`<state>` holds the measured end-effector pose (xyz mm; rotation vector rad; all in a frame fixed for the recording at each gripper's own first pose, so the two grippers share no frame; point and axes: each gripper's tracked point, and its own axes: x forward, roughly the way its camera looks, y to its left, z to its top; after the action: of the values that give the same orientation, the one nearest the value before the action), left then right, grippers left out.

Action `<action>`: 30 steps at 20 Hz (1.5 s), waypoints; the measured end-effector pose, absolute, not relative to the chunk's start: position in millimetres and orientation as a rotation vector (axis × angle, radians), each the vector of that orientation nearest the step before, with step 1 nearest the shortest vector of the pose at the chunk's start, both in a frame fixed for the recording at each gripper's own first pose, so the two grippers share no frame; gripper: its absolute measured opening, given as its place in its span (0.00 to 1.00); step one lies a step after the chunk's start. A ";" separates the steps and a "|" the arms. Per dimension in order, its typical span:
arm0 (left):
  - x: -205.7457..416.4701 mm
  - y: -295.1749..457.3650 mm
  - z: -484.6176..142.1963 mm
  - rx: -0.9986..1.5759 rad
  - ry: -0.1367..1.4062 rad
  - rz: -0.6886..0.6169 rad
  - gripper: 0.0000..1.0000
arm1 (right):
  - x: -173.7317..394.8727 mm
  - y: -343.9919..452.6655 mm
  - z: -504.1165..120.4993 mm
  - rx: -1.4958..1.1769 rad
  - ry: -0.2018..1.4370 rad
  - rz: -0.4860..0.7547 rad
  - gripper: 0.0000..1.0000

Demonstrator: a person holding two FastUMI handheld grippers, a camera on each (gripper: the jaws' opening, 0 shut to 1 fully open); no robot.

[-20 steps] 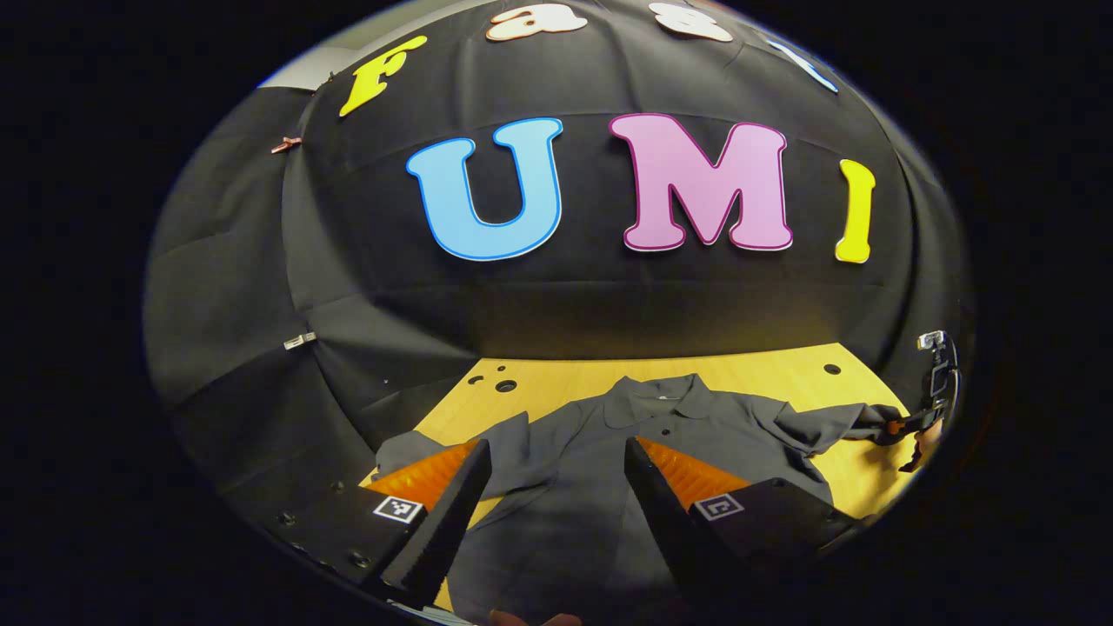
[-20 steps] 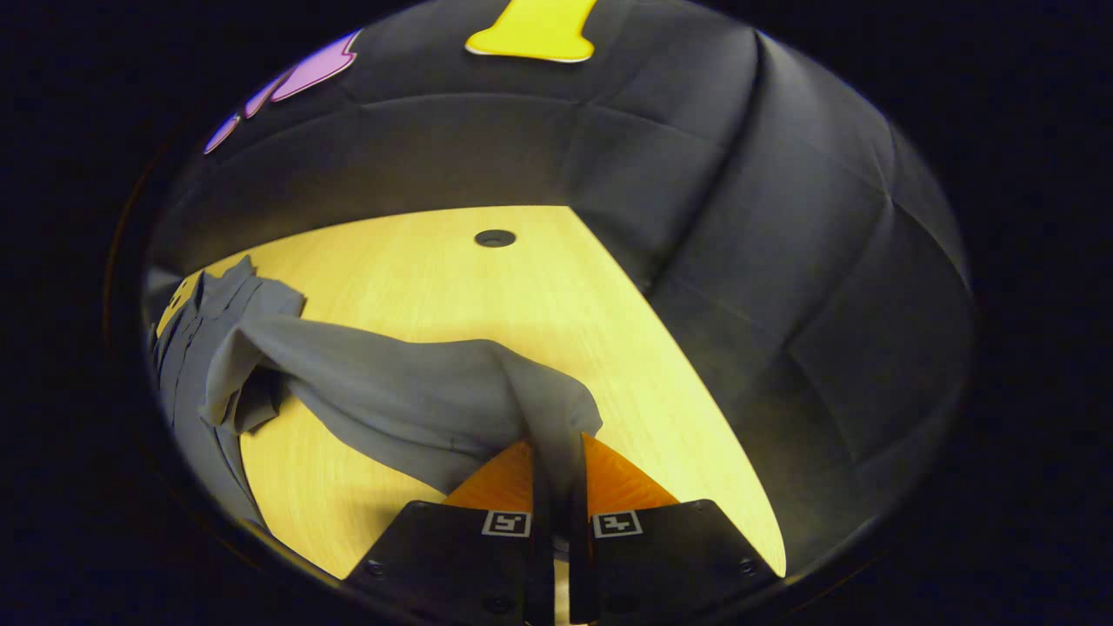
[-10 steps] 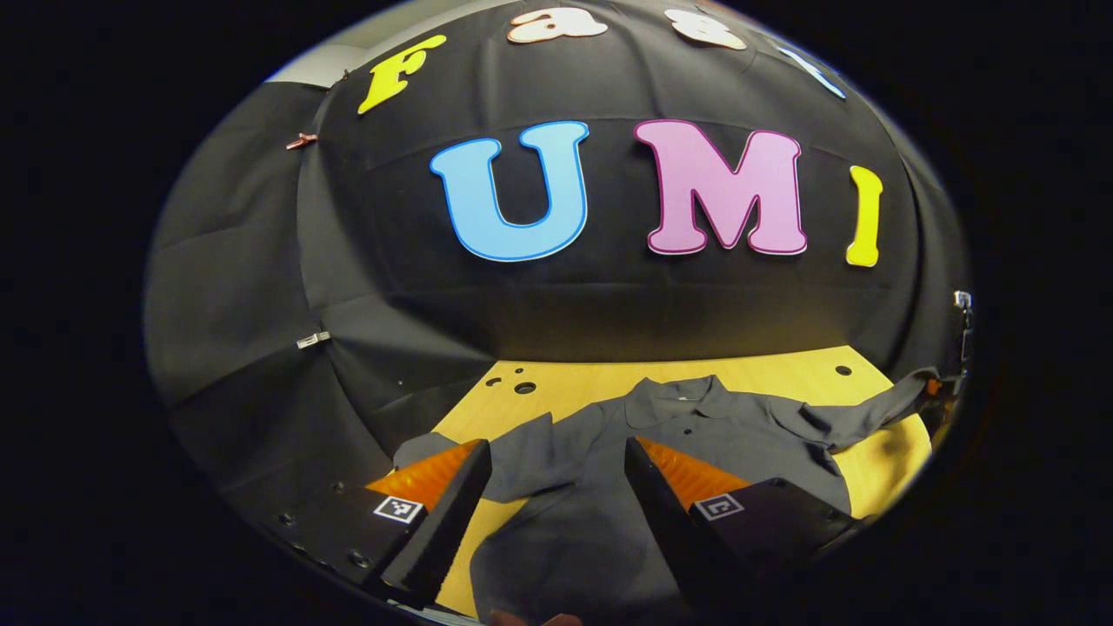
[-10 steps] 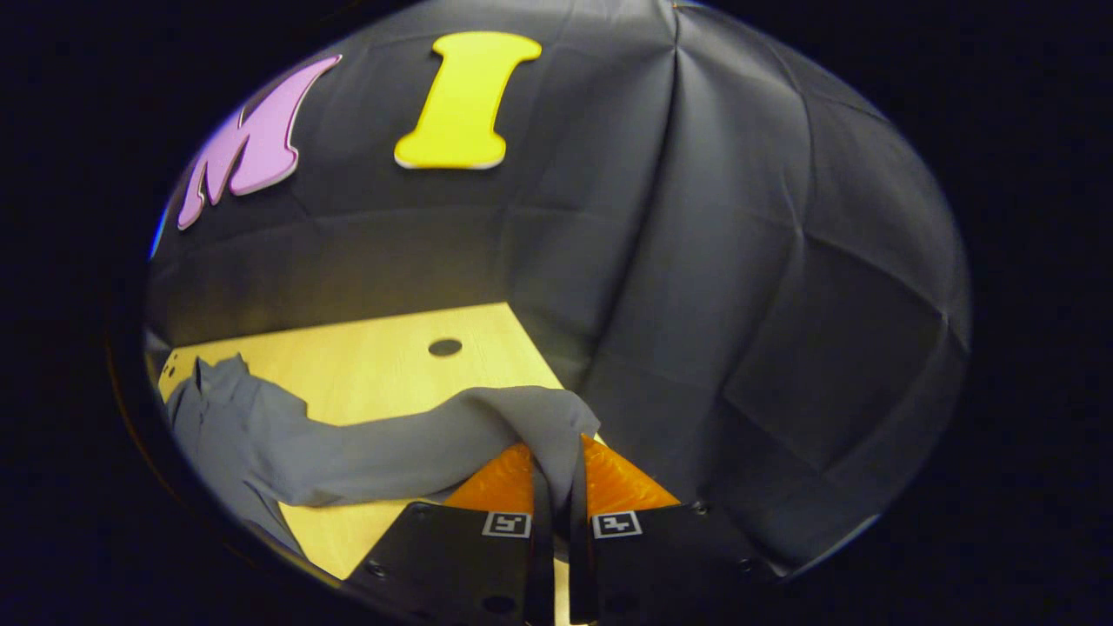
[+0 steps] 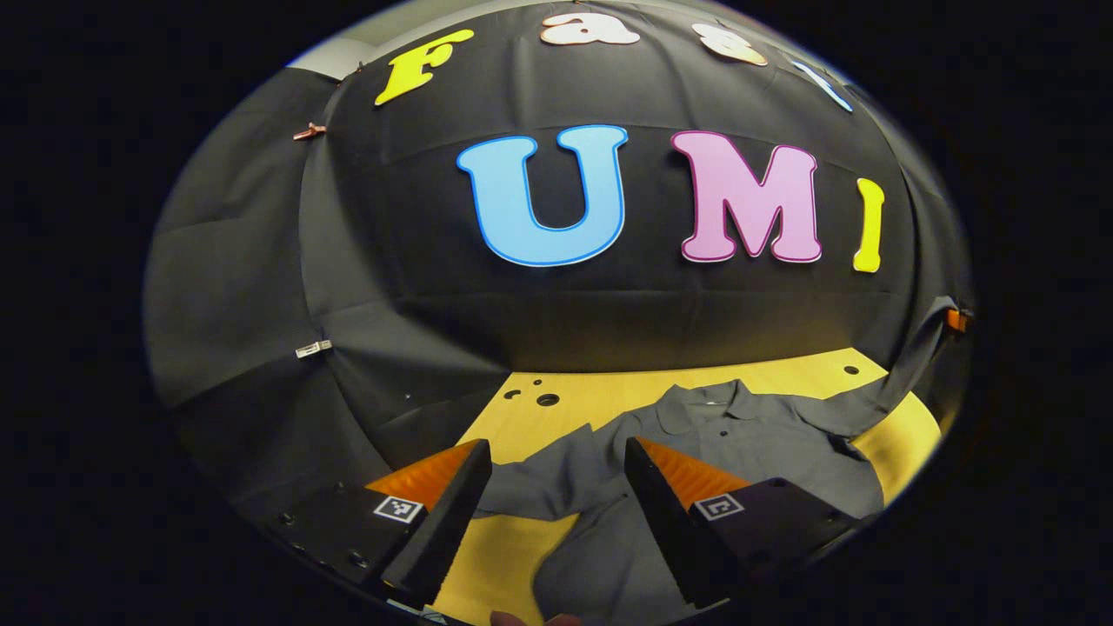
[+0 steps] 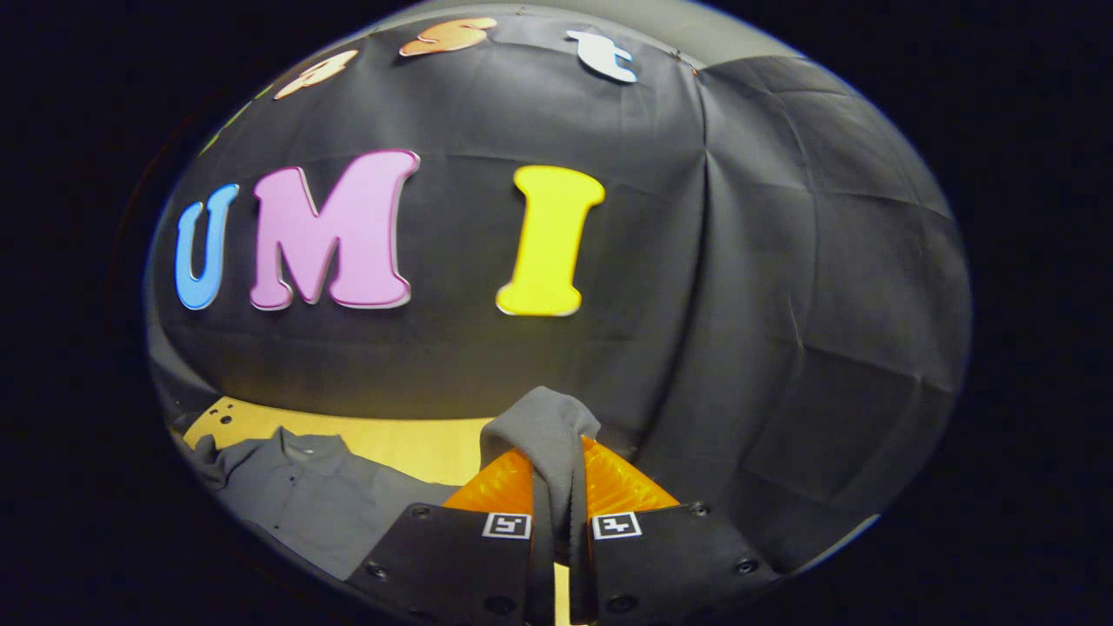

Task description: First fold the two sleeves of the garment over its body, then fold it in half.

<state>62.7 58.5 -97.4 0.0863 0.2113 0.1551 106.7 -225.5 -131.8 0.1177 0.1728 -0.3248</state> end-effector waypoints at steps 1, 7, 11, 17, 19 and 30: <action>63.7 70.8 -99.7 0.088 0.211 0.157 0.97 | 108.5 -207.5 -121.3 0.115 0.154 -0.305 0.11; 73.3 133.2 -115.3 0.093 0.199 0.170 0.97 | 125.2 -80.9 -83.8 0.105 0.086 -0.169 0.11; 81.5 171.2 -125.8 0.084 0.191 0.182 0.98 | 139.4 -7.9 -78.7 0.105 0.082 -0.070 0.11; 96.2 217.8 -162.8 0.050 0.239 0.193 0.97 | 162.8 93.3 -100.6 0.084 0.125 0.067 0.11; 102.5 229.7 -178.7 0.024 0.263 0.205 0.97 | 171.2 128.0 -122.1 0.061 0.163 0.111 0.11; 137.8 267.8 -284.3 -0.098 0.481 0.225 0.97 | 202.9 244.8 -237.5 -0.013 0.349 0.236 0.11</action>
<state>137.8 267.8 -284.3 -0.0984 0.4810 0.2251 202.9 244.8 -237.5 -0.0135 0.3488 0.2358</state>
